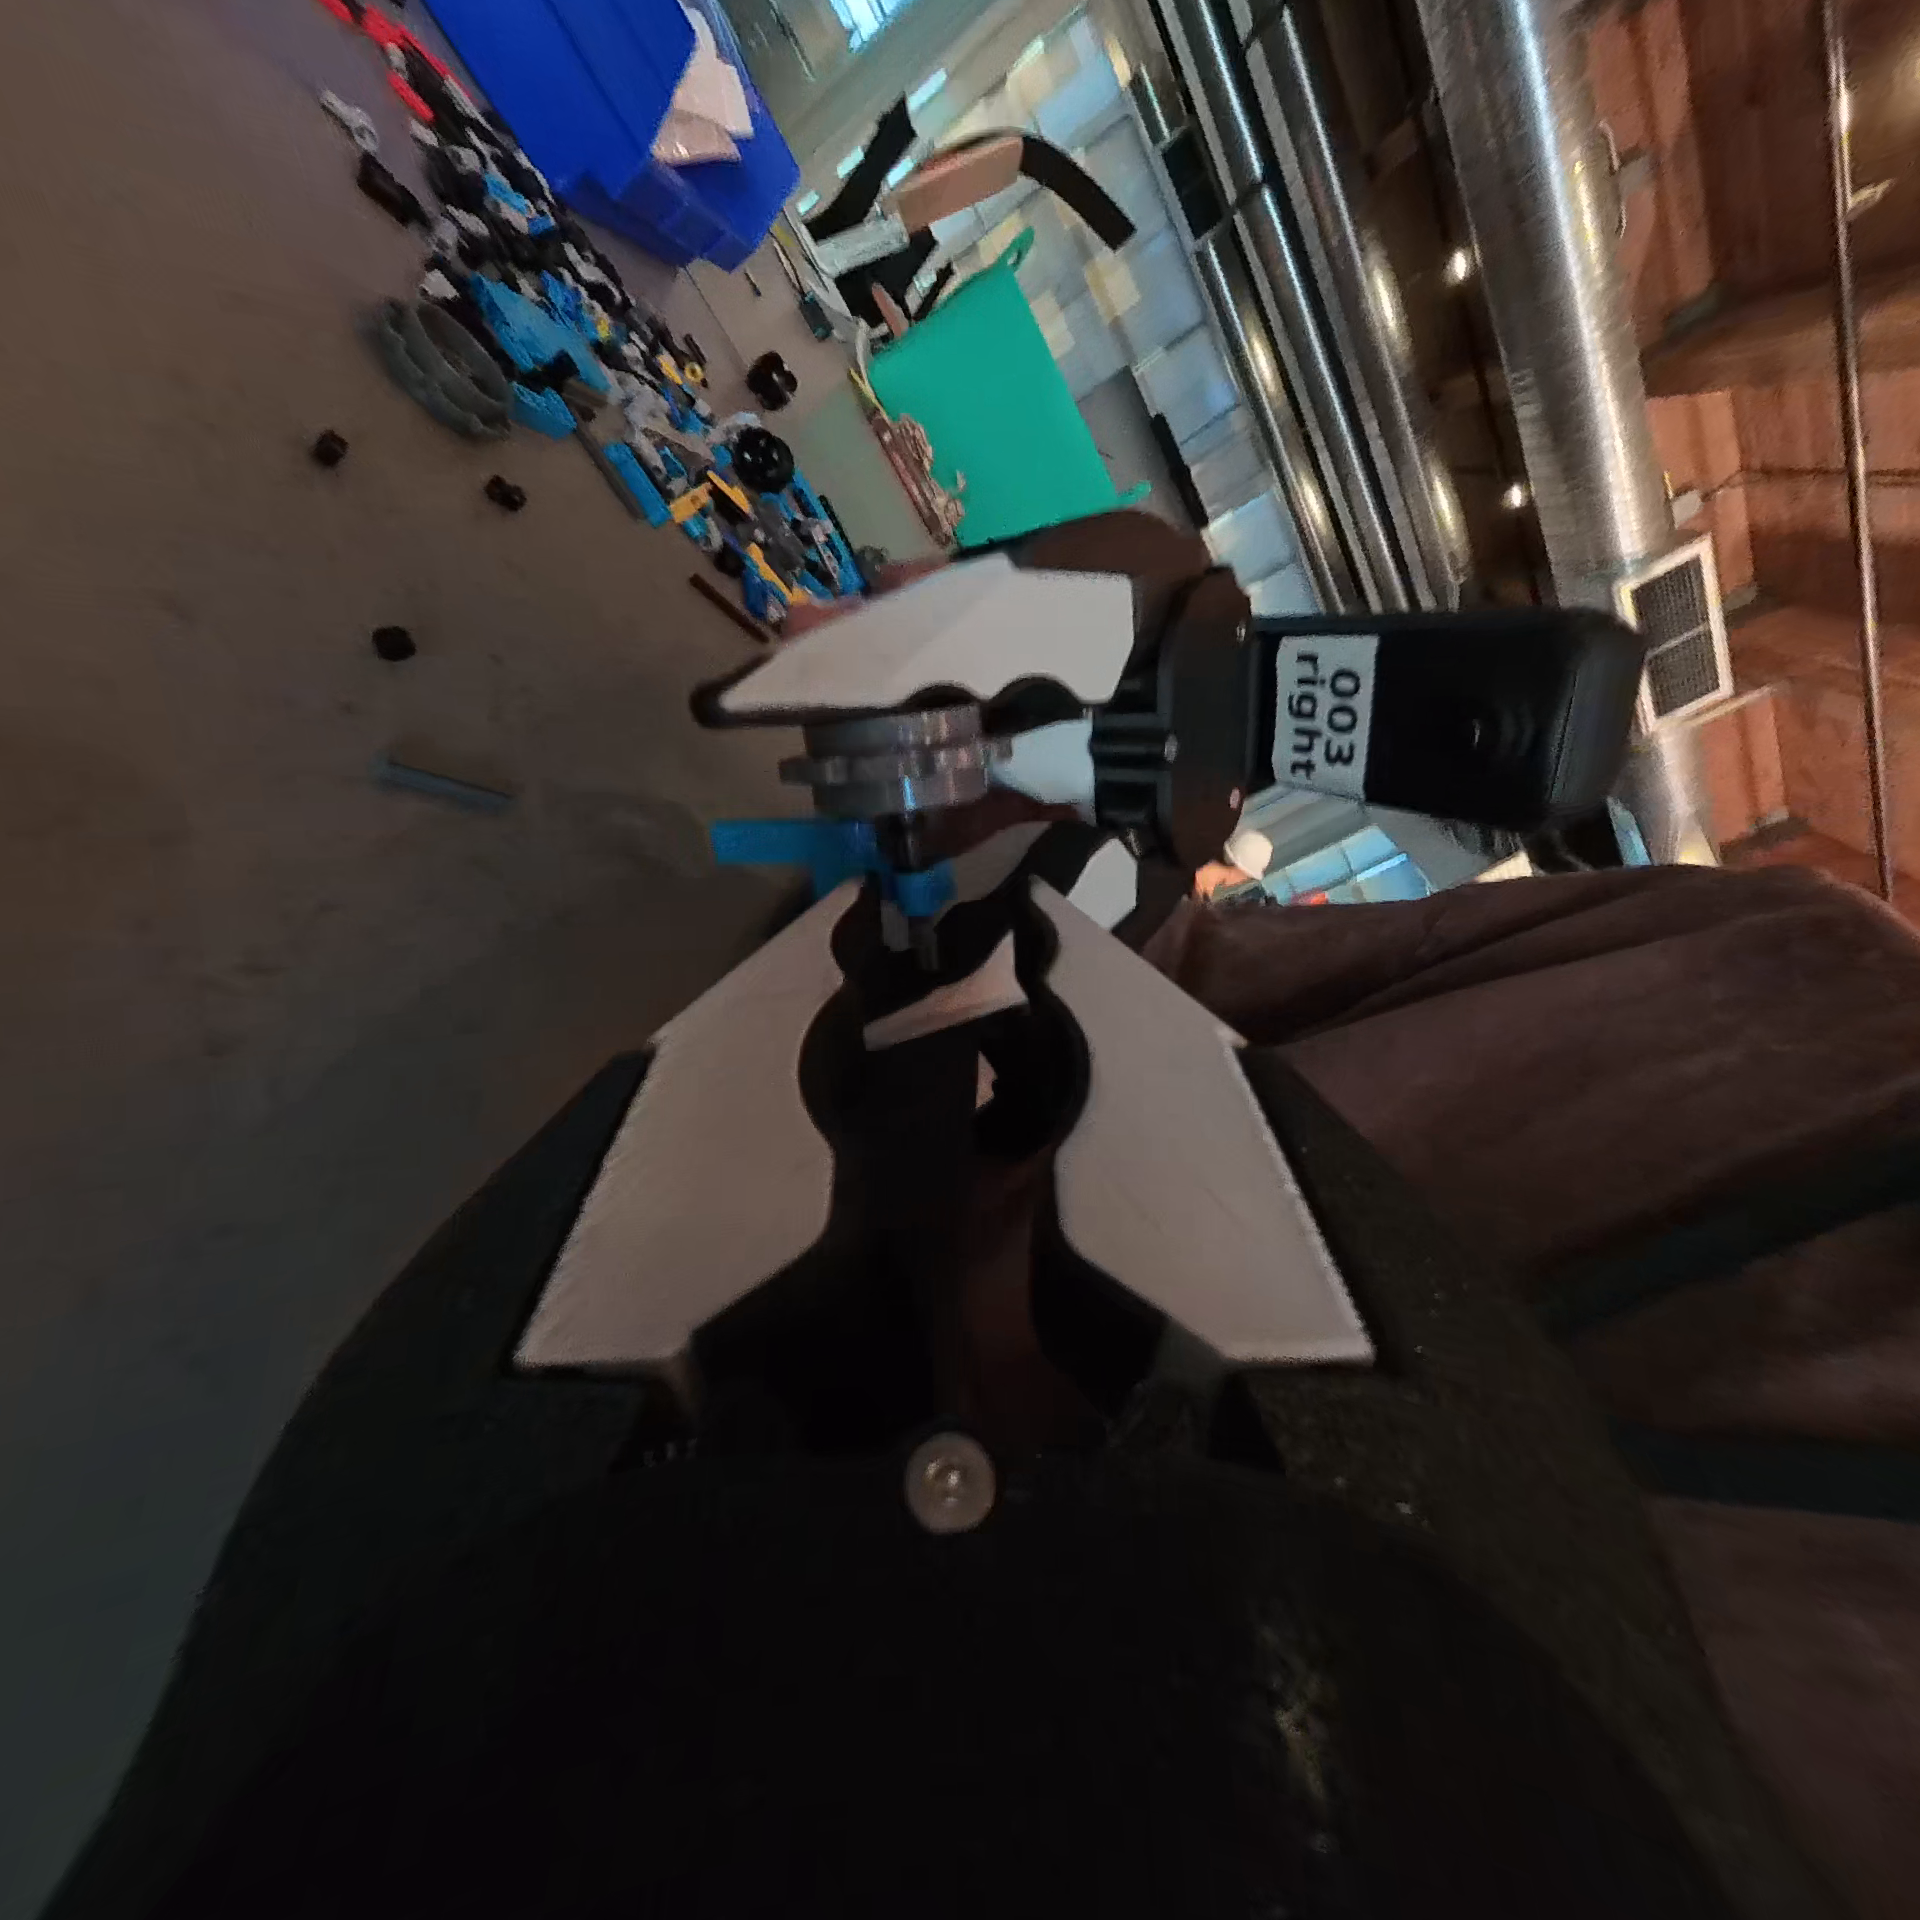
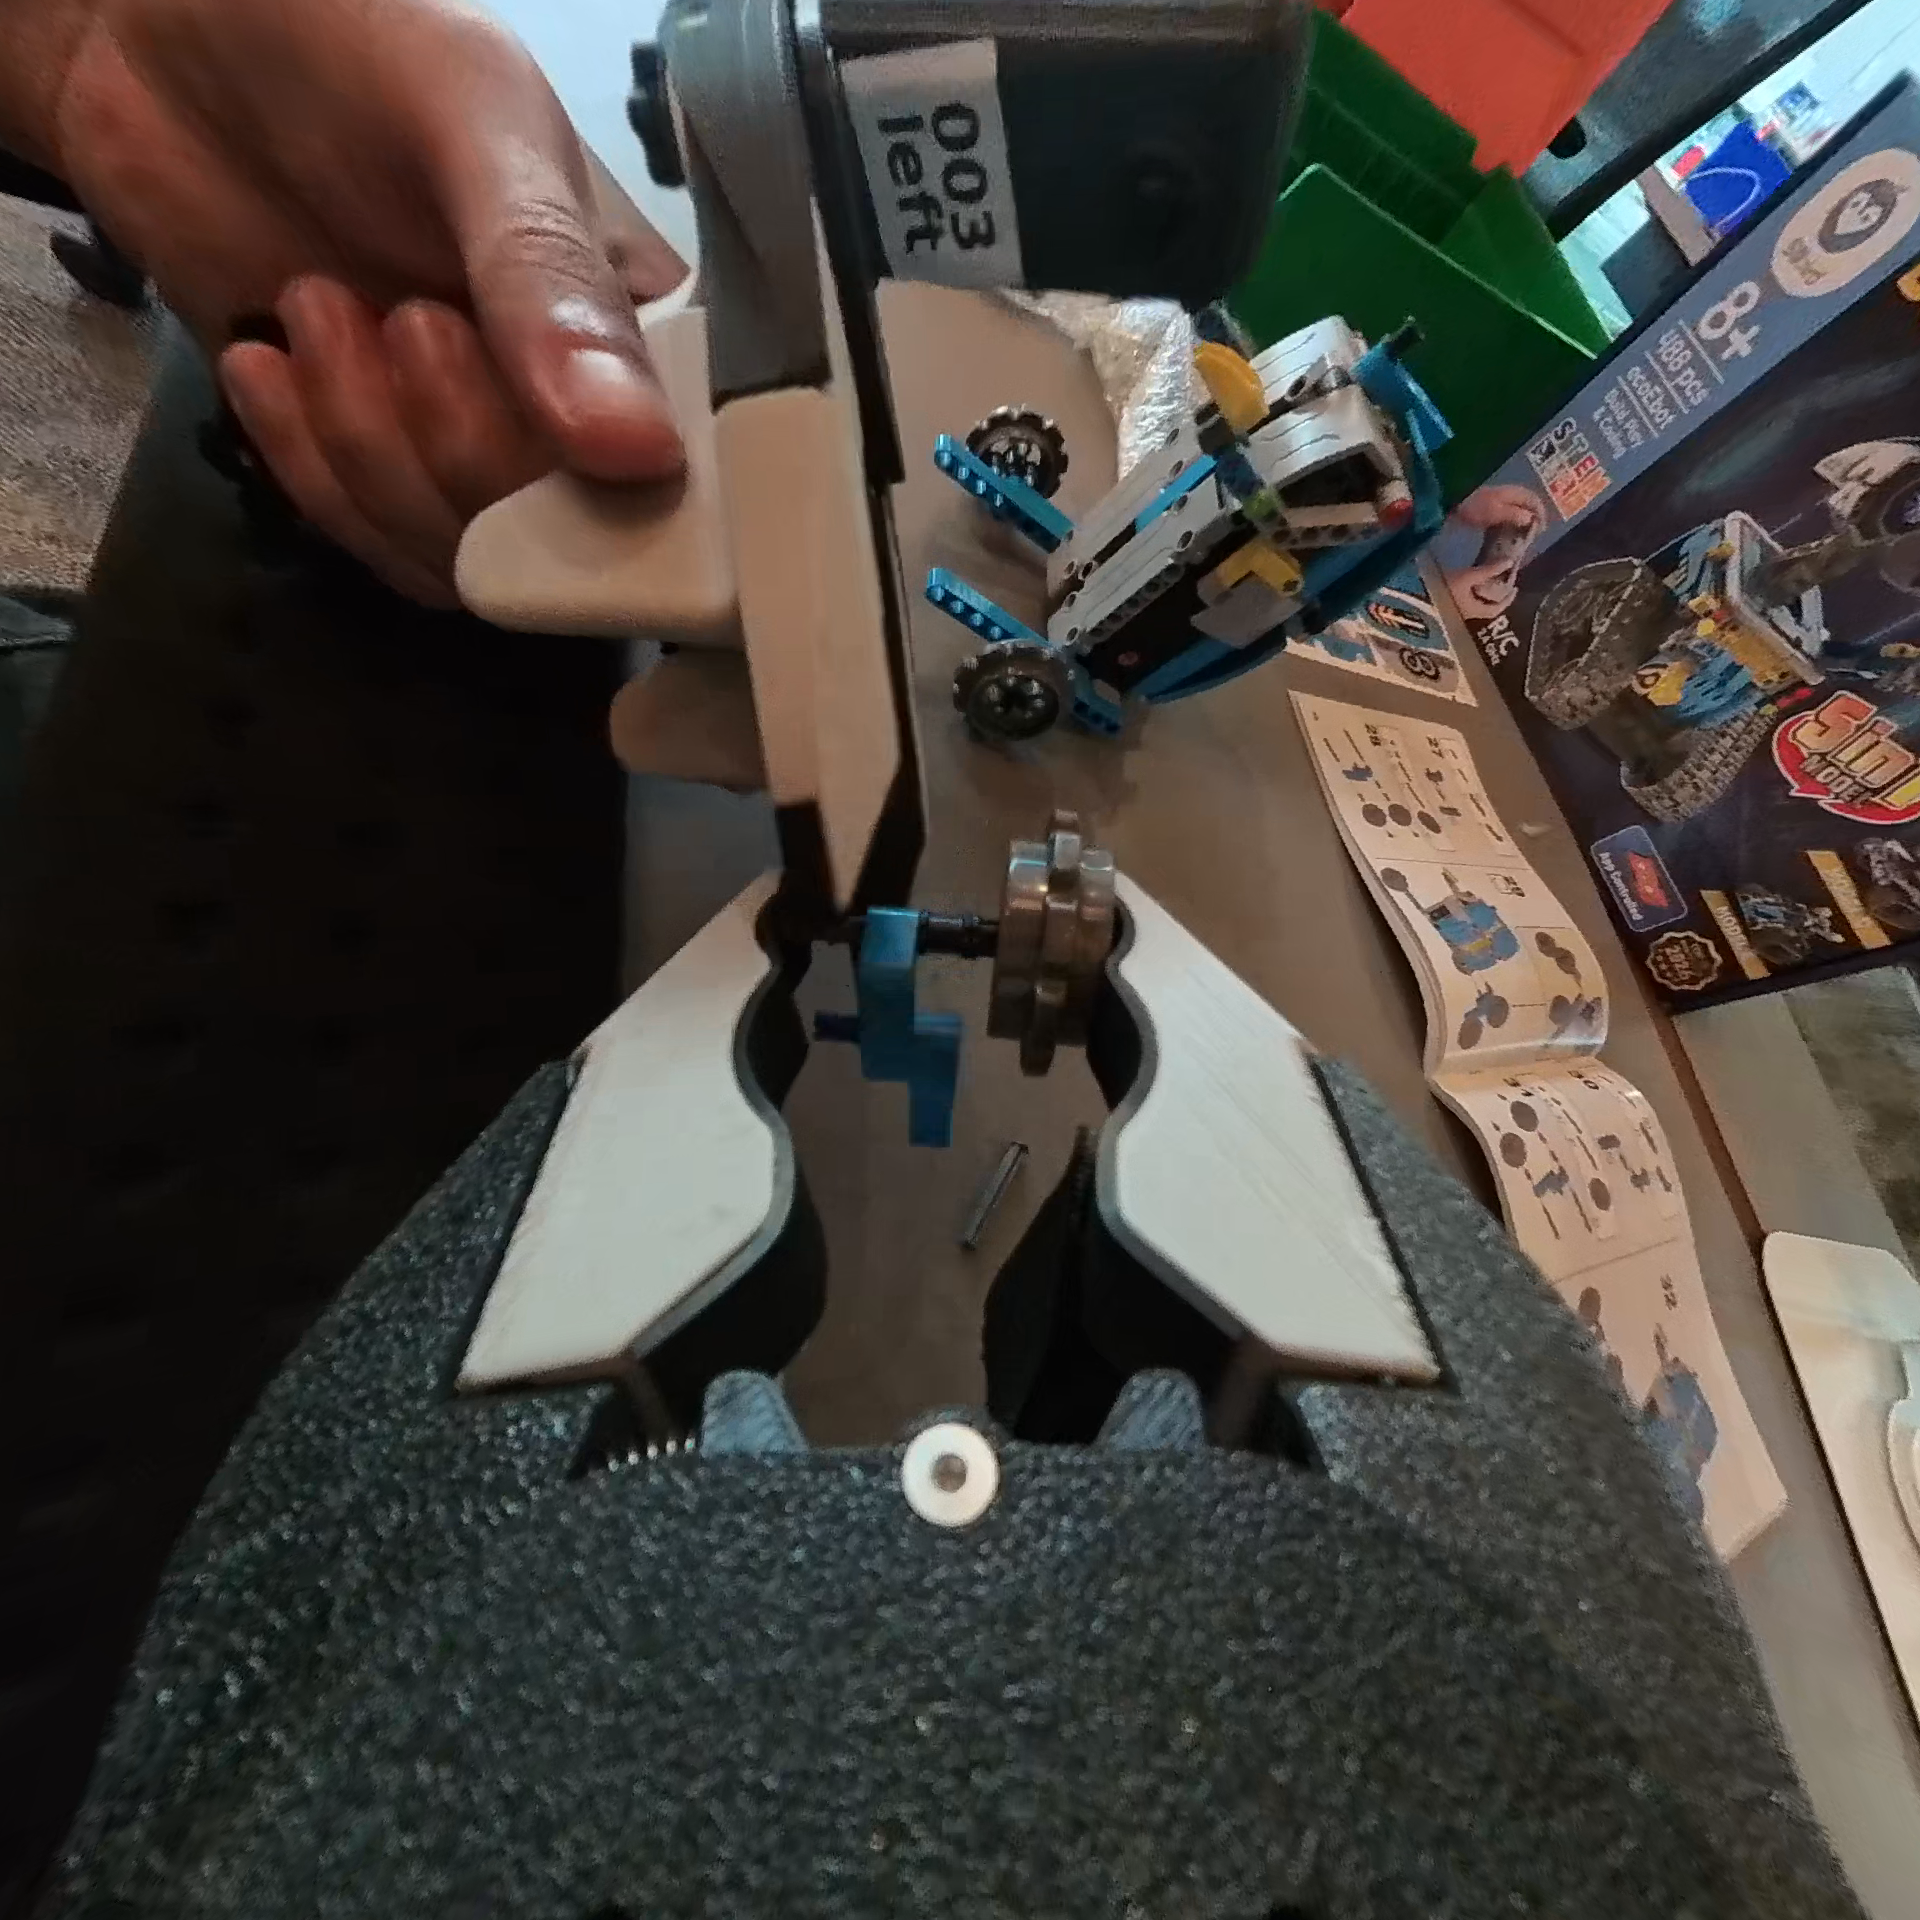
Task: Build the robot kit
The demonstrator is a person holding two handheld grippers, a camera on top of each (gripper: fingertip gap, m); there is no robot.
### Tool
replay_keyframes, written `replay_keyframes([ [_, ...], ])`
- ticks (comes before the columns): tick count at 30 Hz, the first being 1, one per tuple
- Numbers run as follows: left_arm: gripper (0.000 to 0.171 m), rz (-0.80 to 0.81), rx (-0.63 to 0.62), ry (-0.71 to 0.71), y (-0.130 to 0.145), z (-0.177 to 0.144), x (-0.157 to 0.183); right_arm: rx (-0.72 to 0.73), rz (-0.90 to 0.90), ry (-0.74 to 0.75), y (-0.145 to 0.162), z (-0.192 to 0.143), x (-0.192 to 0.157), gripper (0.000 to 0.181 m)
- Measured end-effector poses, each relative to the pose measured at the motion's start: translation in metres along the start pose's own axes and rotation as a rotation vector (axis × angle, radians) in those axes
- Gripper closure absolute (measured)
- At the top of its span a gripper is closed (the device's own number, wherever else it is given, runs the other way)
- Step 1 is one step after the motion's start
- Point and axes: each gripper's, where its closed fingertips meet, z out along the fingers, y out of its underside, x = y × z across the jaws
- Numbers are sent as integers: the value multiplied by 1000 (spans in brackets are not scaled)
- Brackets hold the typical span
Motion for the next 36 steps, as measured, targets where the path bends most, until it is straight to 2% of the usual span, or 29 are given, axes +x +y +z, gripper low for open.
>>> replay_keyframes([
  [5,146,-8,52,-35,-6,-10,-4,-52,1,18,10,5,3,126],
  [8,146,27,14,-72,-1,-4,-7,-32,1,6,4,3,-2,126],
  [9,149,27,-1,-72,1,-2,-7,-32,-12,5,2,4,-4,126],
  [10,159,32,-12,-67,2,-1,-7,-32,-22,5,0,5,-6,126],
  [17,160,80,-18,-96,7,0,-6,-38,-72,13,0,4,-6,127],
  [23,160,50,-11,-95,6,0,-9,-43,12,-54,4,7,-9,125],
  [25,160,39,5,-76,4,-1,-7,-18,60,-37,0,6,-6,124],
  [30,160,28,39,-61,-1,-4,-6,-20,-10,71,-5,6,3,125],
  [36,159,36,60,-24,-5,-8,0,13,64,72,-9,3,7,125],
])
